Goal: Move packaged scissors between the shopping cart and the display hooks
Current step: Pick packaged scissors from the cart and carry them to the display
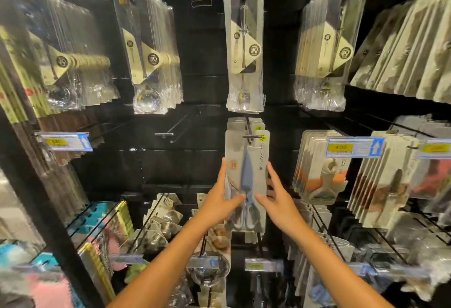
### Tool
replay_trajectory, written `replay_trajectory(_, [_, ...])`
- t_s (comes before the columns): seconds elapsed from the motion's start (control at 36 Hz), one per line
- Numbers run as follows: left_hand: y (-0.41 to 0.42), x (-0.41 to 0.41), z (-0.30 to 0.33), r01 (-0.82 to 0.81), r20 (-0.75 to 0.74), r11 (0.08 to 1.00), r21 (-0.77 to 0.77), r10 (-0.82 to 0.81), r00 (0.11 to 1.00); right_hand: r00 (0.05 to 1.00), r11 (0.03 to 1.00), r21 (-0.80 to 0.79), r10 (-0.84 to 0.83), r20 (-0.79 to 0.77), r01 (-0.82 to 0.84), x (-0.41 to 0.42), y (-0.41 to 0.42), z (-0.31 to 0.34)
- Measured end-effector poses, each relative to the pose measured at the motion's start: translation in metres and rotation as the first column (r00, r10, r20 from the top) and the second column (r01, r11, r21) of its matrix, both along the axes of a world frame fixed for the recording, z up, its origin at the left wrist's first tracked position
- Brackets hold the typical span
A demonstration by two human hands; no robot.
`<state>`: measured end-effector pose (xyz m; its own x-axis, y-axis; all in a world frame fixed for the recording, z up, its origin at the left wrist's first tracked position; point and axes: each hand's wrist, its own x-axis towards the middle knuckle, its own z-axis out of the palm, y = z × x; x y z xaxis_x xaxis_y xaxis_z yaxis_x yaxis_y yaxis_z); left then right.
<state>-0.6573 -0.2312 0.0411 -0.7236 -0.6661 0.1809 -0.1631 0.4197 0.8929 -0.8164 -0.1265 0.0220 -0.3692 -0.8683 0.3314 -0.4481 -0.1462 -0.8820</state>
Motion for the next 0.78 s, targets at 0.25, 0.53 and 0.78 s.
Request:
replay_trajectory(0.25, [-0.029,-0.026,0.011,-0.072,0.063,0.997,-0.038,0.074,0.995,0.998,0.996,-0.049,0.069,0.011,-0.069,-0.012,-0.041,0.012])
replay_trajectory(0.53, [-0.032,-0.027,-0.009,-0.171,0.029,0.971,-0.170,0.178,0.984,0.996,0.998,0.015,-0.061,-0.062,0.063,-0.029,-0.050,-0.018])
replay_trajectory(0.78, [-0.025,0.051,-0.051,-0.160,0.320,0.869,-0.468,0.336,0.886,0.961,0.990,0.140,0.066,-0.268,-0.029,-0.004,-0.020,-0.045])
